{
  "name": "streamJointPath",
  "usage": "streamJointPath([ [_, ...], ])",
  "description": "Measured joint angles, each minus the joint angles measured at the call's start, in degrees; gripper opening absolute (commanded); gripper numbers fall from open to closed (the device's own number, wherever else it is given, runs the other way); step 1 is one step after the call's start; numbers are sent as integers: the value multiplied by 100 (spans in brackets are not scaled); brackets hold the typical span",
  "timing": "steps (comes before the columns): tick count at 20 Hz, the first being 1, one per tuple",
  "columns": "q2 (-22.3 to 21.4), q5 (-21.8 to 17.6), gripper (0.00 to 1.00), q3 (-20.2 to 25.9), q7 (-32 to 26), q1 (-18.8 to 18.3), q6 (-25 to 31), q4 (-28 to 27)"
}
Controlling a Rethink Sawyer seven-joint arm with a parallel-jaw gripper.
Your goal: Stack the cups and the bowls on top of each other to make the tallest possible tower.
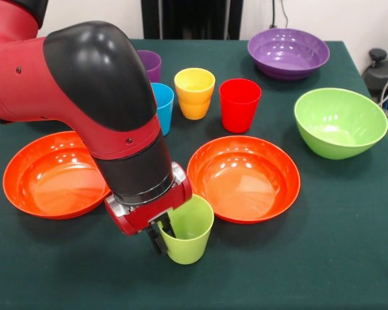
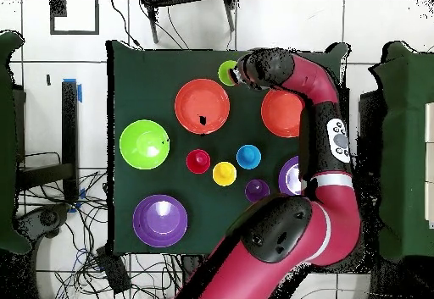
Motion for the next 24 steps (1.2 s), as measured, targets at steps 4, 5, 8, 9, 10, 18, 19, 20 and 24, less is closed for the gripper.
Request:
streamJointPath([
  [4, 0, 0, 0, 0, 0, 0, 11, -1],
  [5, 0, 0, 0, 0, 0, 0, 27, -2],
  [8, 0, 0, 0, 0, 0, 1, 44, -2],
  [9, -1, 0, 0, 0, 0, 1, 46, -2],
  [10, -1, 0, 0, 0, 0, 2, 46, -2],
  [18, 42, -2, 100, -1, 0, 33, 145, -1],
  [19, 45, 0, 100, 1, 0, 43, 166, -3],
  [20, 44, -2, 100, -1, 0, 52, 180, -9],
  [24, 43, -2, 100, 0, 0, 95, 251, -61],
])
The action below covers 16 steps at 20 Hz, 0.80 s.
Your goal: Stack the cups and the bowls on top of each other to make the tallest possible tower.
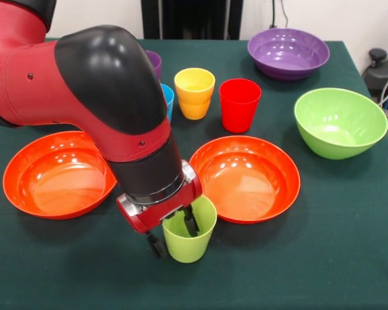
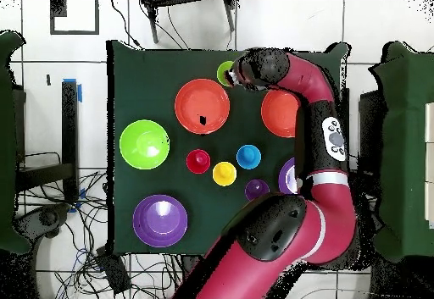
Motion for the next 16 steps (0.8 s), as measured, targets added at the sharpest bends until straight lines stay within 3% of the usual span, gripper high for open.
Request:
streamJointPath([
  [16, -164, -12, 100, -2, 0, 8, 47, 160],
])
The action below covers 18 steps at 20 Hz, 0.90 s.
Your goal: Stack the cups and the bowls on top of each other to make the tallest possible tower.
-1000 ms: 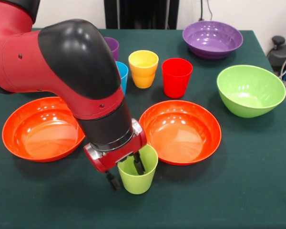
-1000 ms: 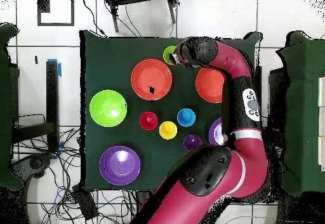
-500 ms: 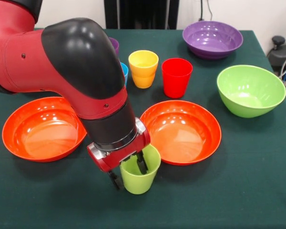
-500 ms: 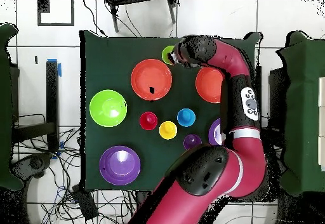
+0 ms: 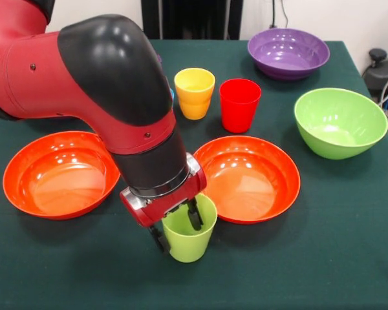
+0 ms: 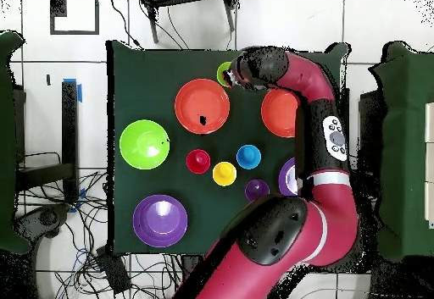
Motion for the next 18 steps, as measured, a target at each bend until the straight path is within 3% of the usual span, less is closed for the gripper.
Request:
streamJointPath([
  [18, -114, -27, 100, -14, 0, 329, -1, -174],
])
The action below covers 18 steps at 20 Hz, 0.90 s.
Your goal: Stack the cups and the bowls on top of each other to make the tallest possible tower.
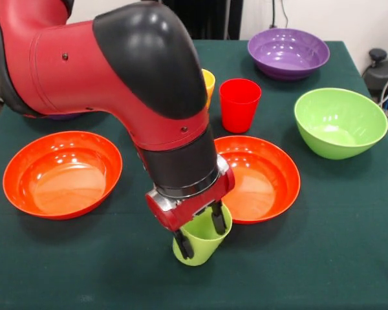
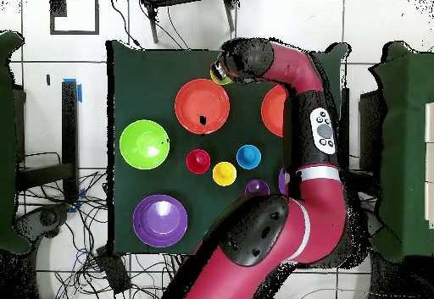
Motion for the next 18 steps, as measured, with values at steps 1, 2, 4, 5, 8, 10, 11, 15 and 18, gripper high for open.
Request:
streamJointPath([
  [1, -74, 1, 100, -4, 0, 24, 0, 13],
  [2, -101, 0, 100, -6, 0, 28, 0, 21],
  [4, -218, 1, 100, -10, 0, 33, 0, 68],
  [5, -263, 0, 100, -12, 0, 33, 1, 86],
  [8, -396, 0, 100, -22, 0, 43, 40, 97],
  [10, -481, 1, 100, -24, 0, 45, 83, 103],
  [11, -525, 0, 100, -28, 0, 44, 109, 111],
  [15, -772, -8, 100, -32, 0, -1, 235, 131],
  [18, -861, -9, 100, -34, 0, -44, 280, 130],
])
